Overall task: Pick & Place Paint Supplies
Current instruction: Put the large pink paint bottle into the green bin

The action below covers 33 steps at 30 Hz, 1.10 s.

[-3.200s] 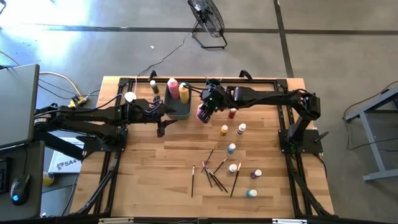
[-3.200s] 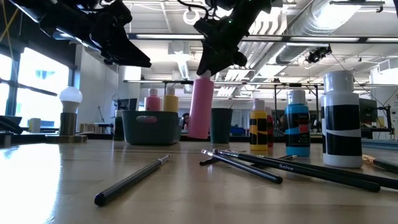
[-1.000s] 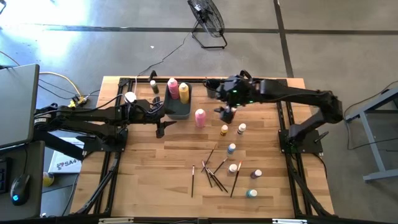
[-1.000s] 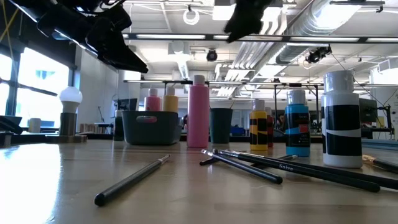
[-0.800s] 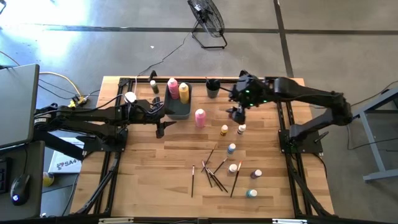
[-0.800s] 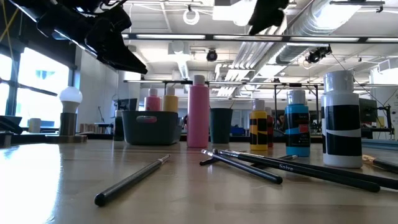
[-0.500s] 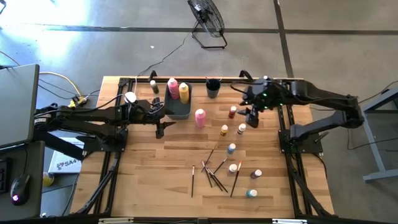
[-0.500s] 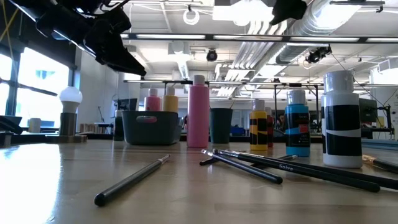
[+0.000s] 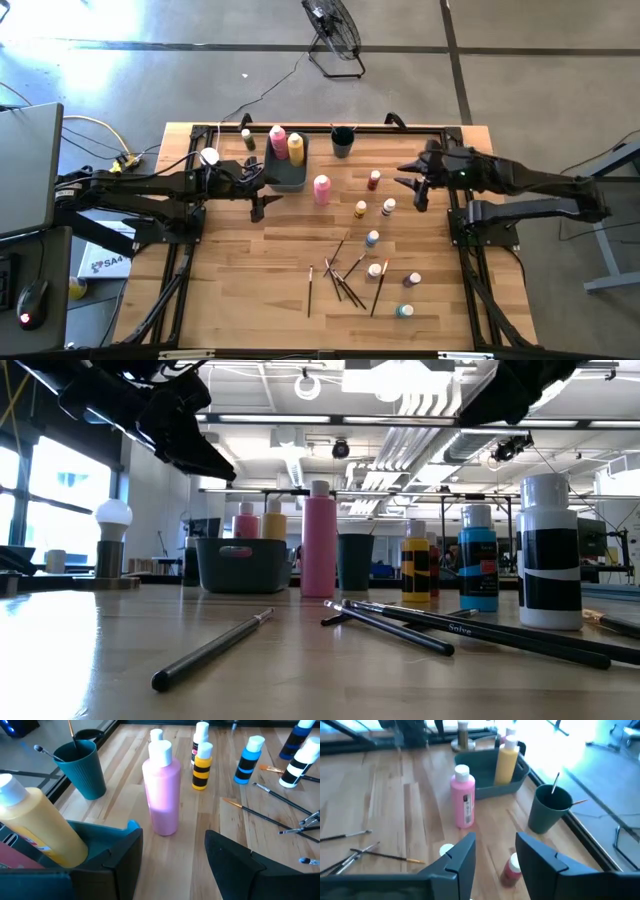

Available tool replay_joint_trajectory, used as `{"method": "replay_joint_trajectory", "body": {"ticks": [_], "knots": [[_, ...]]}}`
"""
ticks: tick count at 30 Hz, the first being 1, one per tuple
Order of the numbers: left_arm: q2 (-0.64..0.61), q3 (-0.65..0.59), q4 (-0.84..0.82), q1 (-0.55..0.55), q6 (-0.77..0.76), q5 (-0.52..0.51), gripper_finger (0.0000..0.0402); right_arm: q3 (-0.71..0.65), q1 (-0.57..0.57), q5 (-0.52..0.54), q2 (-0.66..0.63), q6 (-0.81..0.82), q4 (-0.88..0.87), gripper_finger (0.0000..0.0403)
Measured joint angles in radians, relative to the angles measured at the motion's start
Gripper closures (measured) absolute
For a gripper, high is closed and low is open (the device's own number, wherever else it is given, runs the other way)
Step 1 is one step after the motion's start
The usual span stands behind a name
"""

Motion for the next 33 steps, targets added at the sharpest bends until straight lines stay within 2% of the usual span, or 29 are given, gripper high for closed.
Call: {"method": "replay_joint_trajectory", "body": {"ticks": [5, 12, 16, 18, 22, 28, 33], "knots": [[0.0, 0.0, 0.026, 0.0, 0.0, 0.0, 0.019, -0.082, 0.0, -0.016, -0.158, -0.017, 0.097, 0.0272], [0.0, 0.0, 0.088, 0.0, 0.0, 0.0, 0.019, -0.242, 0.0, -0.171, -0.327, -0.16, 0.401, 0.0273], [0.015, 0.0, 0.107, 0.0, 0.0, 0.0, 0.019, -0.349, 0.0, -0.293, -0.374, -0.191, 0.548, 0.0276], [0.031, 0.0, 0.126, 0.0, 0.0, 0.0, 0.019, -0.391, 0.0, -0.308, -0.382, -0.19, 0.595, 0.0277], [0.086, 0.0, 0.177, 0.0, 0.0, 0.013, 0.019, -0.454, 0.0, -0.271, -0.384, -0.185, 0.62, 0.0276], [0.184, 0.0, 0.221, 0.0, 0.003, 0.015, 0.019, -0.477, 0.0, -0.101, -0.384, -0.205, 0.65, 0.0278], [0.235, 0.0, 0.196, 0.0, 0.034, -0.087, 0.019, -0.476, 0.0, -0.068, -0.384, -0.206, 0.661, 0.028]]}}
